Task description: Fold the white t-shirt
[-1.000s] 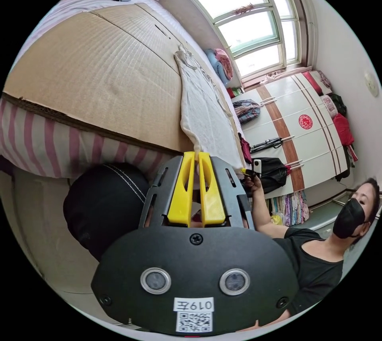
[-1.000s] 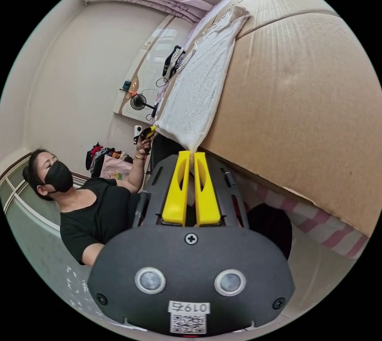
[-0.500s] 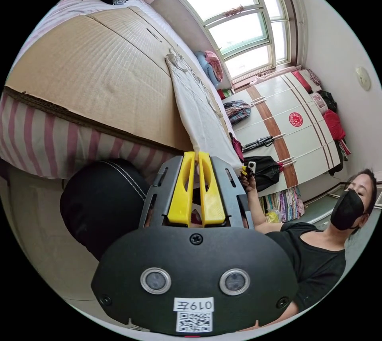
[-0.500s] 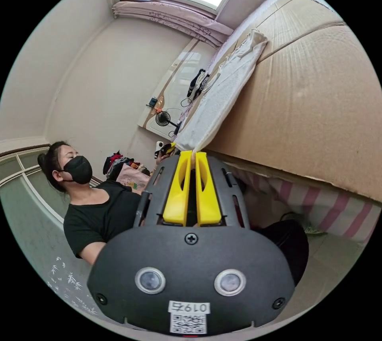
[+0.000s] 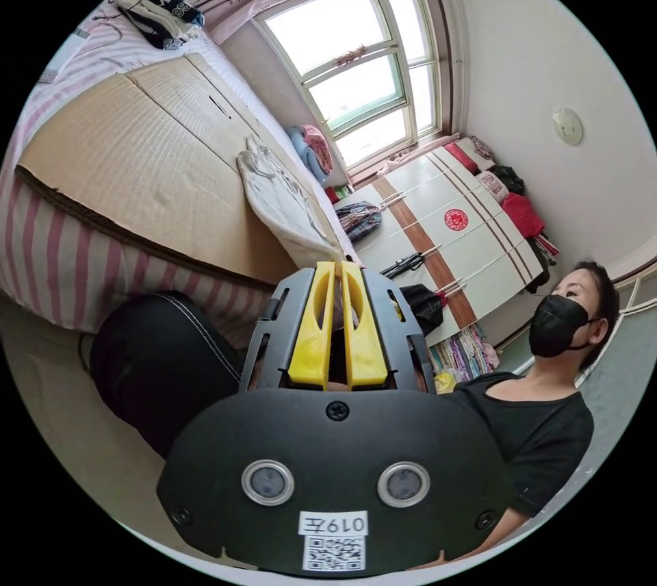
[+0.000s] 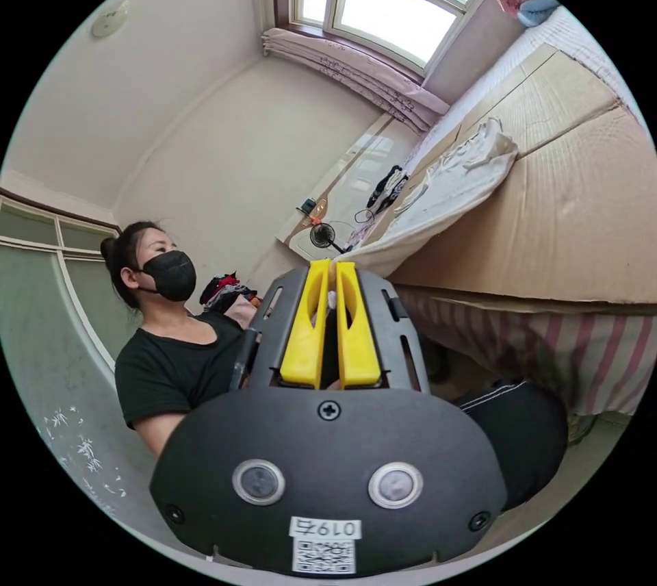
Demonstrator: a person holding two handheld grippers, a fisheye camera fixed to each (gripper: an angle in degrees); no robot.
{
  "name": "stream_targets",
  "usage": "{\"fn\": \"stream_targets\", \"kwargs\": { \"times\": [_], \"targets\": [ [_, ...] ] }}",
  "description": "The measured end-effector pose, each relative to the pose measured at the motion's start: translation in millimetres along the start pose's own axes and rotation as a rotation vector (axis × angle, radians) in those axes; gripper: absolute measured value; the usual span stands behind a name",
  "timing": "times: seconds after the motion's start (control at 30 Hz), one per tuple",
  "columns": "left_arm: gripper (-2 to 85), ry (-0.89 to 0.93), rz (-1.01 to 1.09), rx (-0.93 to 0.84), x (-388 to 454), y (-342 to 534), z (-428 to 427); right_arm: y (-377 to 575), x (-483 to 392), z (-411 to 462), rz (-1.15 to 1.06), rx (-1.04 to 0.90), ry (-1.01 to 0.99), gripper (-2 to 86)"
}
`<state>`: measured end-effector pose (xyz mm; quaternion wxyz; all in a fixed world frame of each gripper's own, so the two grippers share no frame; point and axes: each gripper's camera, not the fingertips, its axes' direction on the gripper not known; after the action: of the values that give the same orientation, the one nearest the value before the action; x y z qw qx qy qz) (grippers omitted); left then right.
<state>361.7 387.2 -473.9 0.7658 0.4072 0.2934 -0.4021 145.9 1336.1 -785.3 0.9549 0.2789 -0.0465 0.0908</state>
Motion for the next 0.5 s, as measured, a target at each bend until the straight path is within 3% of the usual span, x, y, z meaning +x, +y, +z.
{"fn": "stream_targets", "kwargs": {
  "times": [0.5],
  "targets": [
    [1.7,0.0,0.112,0.109,17.8,-23.1,-28.5,5.7,-79.5,-75.9,-0.087,0.211,-0.068,0.2]
  ]
}}
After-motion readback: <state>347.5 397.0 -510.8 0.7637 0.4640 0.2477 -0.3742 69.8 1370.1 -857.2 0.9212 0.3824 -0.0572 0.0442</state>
